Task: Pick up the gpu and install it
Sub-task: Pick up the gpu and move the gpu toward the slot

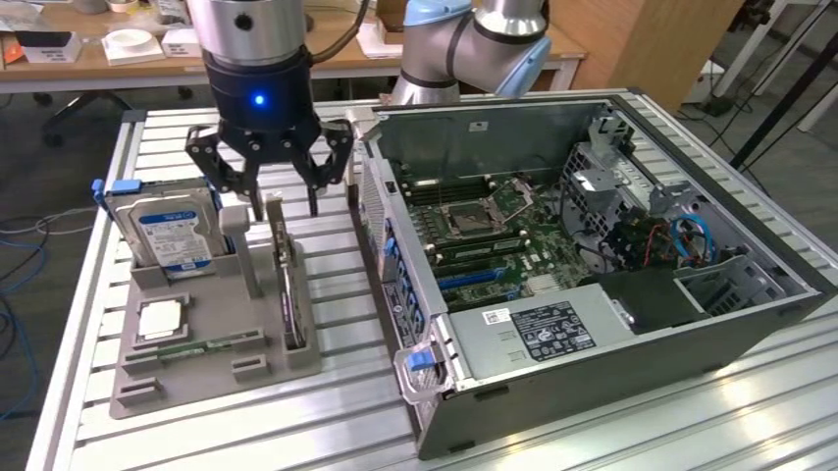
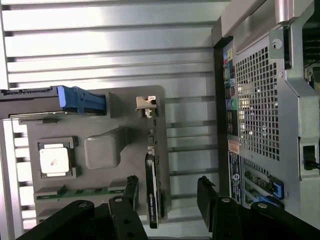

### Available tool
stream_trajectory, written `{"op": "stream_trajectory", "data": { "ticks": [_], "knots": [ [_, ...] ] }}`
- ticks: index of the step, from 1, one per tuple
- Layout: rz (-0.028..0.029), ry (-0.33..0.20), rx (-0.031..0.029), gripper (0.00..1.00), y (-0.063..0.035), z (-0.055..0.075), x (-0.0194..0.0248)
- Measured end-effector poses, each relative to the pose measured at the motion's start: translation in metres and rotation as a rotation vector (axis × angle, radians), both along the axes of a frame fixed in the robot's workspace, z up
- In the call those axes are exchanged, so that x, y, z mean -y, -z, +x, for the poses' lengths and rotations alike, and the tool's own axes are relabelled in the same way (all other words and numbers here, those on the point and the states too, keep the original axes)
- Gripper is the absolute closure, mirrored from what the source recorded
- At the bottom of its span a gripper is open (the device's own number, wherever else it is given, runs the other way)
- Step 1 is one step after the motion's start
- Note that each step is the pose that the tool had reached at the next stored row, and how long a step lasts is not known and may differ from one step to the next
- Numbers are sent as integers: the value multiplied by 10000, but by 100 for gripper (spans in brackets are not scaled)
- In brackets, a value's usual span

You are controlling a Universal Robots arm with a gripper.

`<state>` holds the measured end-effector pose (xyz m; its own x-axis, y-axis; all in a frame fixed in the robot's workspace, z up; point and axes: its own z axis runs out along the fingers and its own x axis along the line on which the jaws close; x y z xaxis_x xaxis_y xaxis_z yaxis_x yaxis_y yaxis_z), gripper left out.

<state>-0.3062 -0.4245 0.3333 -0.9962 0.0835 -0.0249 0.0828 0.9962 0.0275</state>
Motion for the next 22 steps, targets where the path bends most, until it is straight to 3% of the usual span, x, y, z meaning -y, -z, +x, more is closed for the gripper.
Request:
{"op": "stream_trajectory", "data": {
  "ticks": [10, 22],
  "knots": [
    [-48, -1, -1, 41, 130, -51, 0],
    [-50, 0, -1, 41, 134, -54, 0]
  ]
}}
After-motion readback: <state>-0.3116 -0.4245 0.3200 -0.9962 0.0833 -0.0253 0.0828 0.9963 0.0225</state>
